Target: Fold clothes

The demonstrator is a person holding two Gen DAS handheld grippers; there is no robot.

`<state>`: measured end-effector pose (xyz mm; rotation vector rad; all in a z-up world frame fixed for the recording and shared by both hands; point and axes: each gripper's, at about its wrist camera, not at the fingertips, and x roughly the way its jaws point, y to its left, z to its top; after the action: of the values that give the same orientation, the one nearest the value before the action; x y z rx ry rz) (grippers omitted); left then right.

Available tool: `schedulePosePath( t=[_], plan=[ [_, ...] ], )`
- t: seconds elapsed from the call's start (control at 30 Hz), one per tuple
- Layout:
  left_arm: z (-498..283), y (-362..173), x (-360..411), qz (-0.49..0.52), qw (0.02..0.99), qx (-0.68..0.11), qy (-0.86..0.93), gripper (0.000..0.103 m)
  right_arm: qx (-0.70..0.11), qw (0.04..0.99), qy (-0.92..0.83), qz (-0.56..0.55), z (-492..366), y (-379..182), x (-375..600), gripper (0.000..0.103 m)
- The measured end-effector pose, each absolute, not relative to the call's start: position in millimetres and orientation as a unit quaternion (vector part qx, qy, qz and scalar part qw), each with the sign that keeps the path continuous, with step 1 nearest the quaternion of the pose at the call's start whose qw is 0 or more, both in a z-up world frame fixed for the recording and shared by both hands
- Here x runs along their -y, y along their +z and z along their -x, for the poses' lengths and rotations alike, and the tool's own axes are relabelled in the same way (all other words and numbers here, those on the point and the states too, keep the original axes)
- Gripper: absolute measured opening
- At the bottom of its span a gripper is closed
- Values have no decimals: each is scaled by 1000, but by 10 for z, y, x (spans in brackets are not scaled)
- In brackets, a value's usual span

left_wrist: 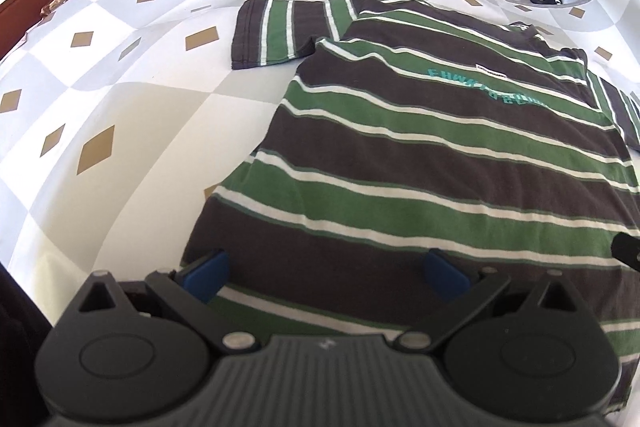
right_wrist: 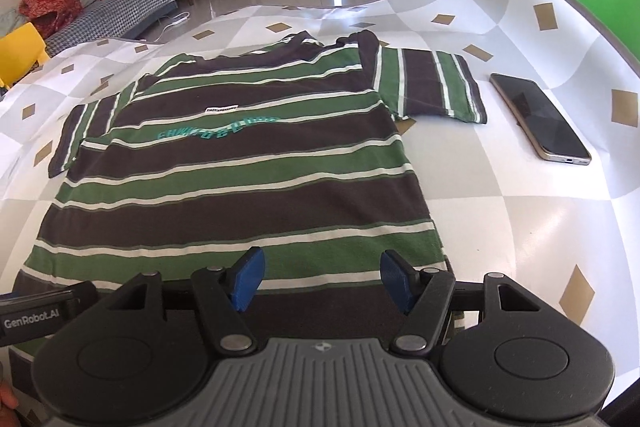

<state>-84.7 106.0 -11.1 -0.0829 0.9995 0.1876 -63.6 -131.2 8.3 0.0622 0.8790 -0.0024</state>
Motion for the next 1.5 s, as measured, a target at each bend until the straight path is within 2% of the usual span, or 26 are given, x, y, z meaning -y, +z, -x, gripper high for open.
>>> schedulePosePath(
  t=[0.93, 1.5],
  plan=[
    [313, -238, -873, 21, 872, -486, 59, 103, -453, 891, 7, 30, 155, -93, 1174, 62],
    [242, -242, -889, 17, 867, -496, 47, 103, -490, 869, 32, 55, 3, -55, 1214, 67]
  ],
)
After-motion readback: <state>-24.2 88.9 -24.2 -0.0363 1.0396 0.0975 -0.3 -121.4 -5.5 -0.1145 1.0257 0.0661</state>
